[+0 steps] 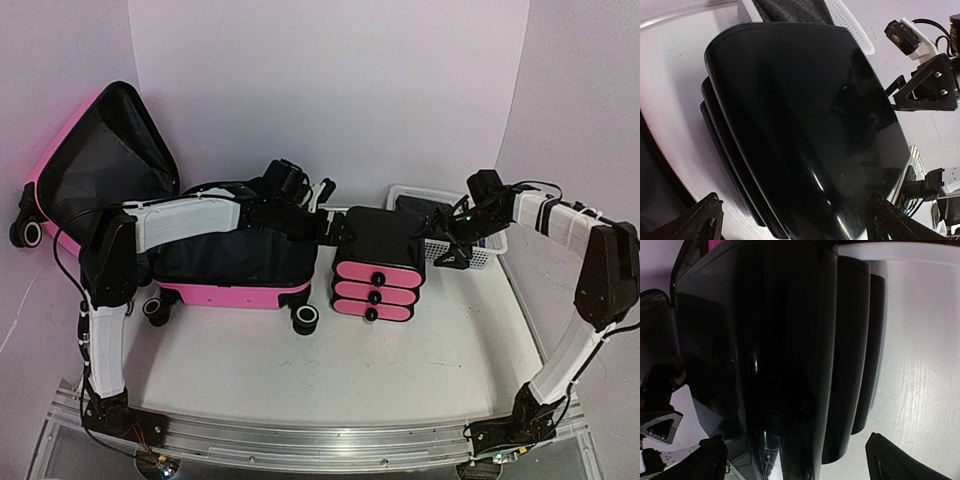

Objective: Open, take out, and arrange the luggage

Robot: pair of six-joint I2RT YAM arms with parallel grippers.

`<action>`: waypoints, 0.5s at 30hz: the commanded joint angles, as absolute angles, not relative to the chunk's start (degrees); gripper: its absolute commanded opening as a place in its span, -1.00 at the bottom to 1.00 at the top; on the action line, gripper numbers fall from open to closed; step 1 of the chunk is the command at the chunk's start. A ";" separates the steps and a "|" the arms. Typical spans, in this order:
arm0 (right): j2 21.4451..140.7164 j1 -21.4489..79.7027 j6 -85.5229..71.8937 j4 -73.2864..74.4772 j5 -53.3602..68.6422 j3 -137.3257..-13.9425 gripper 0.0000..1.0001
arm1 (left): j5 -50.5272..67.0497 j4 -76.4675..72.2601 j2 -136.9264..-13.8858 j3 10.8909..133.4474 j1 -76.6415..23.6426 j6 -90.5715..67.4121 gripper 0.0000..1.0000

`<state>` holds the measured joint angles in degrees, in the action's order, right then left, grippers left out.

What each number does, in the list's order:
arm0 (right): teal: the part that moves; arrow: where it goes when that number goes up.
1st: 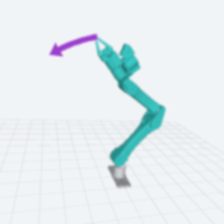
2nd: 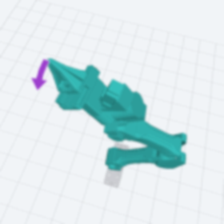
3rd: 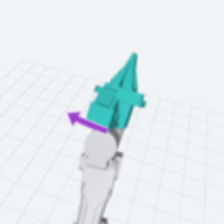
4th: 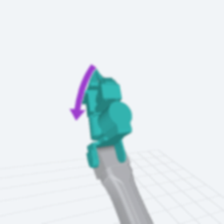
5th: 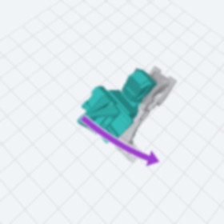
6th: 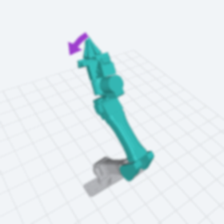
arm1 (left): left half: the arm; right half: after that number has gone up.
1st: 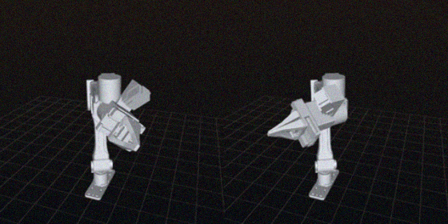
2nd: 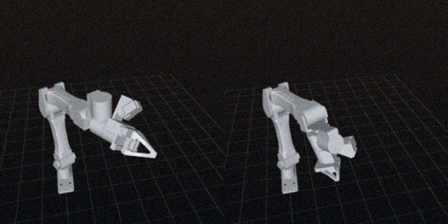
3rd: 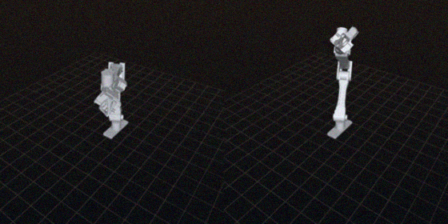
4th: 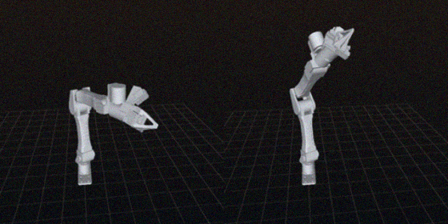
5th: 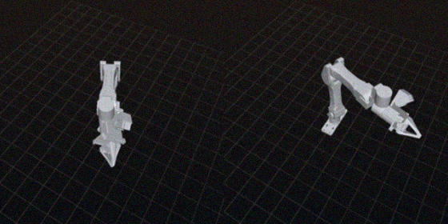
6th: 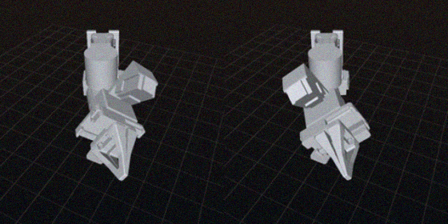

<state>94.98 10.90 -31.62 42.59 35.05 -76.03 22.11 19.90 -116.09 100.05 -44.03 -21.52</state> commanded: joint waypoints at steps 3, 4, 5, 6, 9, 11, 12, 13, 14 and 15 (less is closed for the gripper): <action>96.74 10.69 -41.77 31.15 42.14 -76.35 0.96 | 26.40 17.41 -121.95 106.89 -43.93 -25.96 0.99; 96.92 10.64 -42.19 30.85 42.51 -76.01 0.97 | 27.65 17.40 -123.07 107.87 -43.94 -26.87 0.98; 96.75 10.65 -42.59 30.36 43.03 -75.57 0.97 | 29.24 17.30 -124.01 108.60 -43.95 -27.66 0.95; 96.46 10.64 -42.96 29.80 43.66 -74.91 0.96 | 30.55 17.02 -124.64 109.11 -44.07 -28.44 0.93; 94.99 10.78 -43.34 28.86 45.12 -72.89 0.94 | 32.59 16.72 -125.50 109.85 -44.98 -28.74 0.89; 94.07 10.92 -43.61 28.59 46.26 -71.43 0.89 | 33.77 16.58 -125.51 109.59 -45.73 -29.17 0.87; 93.64 11.22 -43.61 28.57 46.65 -70.70 0.87 | 34.72 16.46 -125.58 109.33 -46.16 -29.52 0.86; 93.16 11.47 -43.65 28.54 46.85 -69.88 0.85 | 35.27 16.40 -125.58 109.01 -46.67 -29.79 0.84; 92.25 11.66 -43.75 28.54 46.88 -68.64 0.82 | 35.77 16.33 -125.59 108.63 -47.53 -29.87 0.83; 91.26 11.66 -43.89 28.53 46.56 -67.90 0.79 | 36.32 16.33 -125.60 108.41 -48.26 -29.84 0.83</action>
<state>96.27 10.94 -42.74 30.85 44.05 -70.28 30.96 17.96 -125.34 107.26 -44.49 -29.26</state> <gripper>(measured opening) 0.917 0.921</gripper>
